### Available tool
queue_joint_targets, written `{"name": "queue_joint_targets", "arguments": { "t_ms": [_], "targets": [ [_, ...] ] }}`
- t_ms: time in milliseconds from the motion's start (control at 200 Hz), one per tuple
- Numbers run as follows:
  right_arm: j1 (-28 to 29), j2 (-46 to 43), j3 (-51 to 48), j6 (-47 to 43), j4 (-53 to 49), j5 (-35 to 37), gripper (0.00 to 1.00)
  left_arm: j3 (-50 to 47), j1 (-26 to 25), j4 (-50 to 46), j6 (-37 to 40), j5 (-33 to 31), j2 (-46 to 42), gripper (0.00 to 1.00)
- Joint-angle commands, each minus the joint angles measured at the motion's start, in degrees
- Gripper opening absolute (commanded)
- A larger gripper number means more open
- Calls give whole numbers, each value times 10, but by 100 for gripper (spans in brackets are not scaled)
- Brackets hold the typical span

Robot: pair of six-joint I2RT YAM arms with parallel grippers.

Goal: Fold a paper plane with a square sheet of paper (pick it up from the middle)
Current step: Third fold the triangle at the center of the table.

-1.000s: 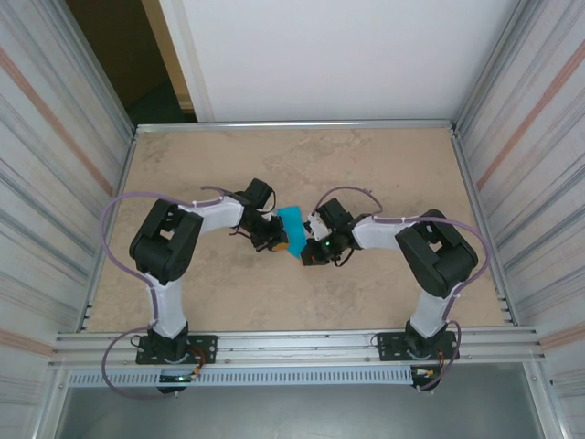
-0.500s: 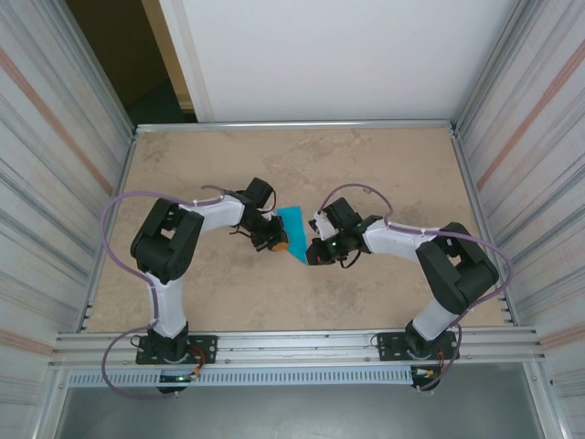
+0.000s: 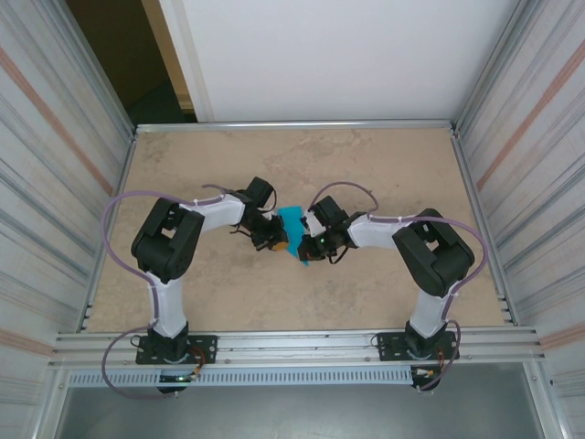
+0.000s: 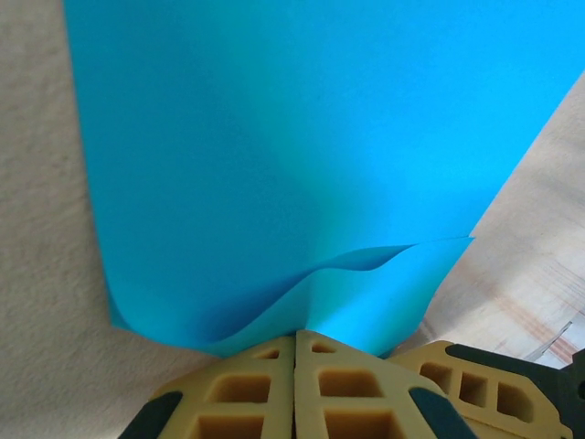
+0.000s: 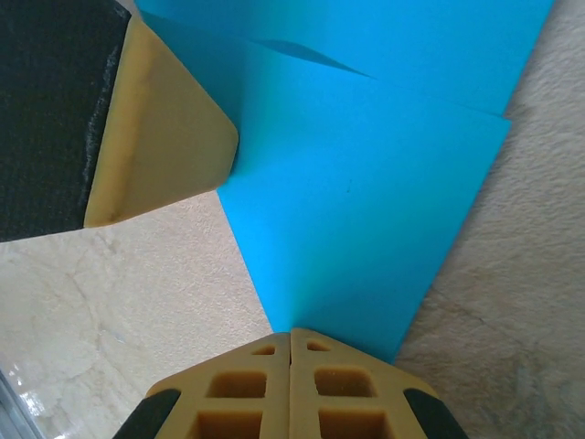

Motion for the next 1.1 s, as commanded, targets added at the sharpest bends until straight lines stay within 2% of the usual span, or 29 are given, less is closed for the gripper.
{"name": "queue_joint_targets", "arguments": {
  "t_ms": [0,155,271,712,957,1097],
  "targets": [
    [1,18,7,4,-29,20,4,6,4,10,25,-35,4,7],
    [4,24,6,3,-47,34,2,-10,4,84,35,-10,-45,9],
    [4,25,6,6,-50,35,2,-23,-1,96,34,-11,-64,9],
    [5,32,11,18,-62,40,1,-36,-33,96,38,-15,-28,8],
    [7,45,16,27,-85,50,1,-38,-33,86,63,-57,-17,8],
    [12,53,14,35,-106,62,0,-53,-17,95,88,-83,-18,8]
  ]
}}
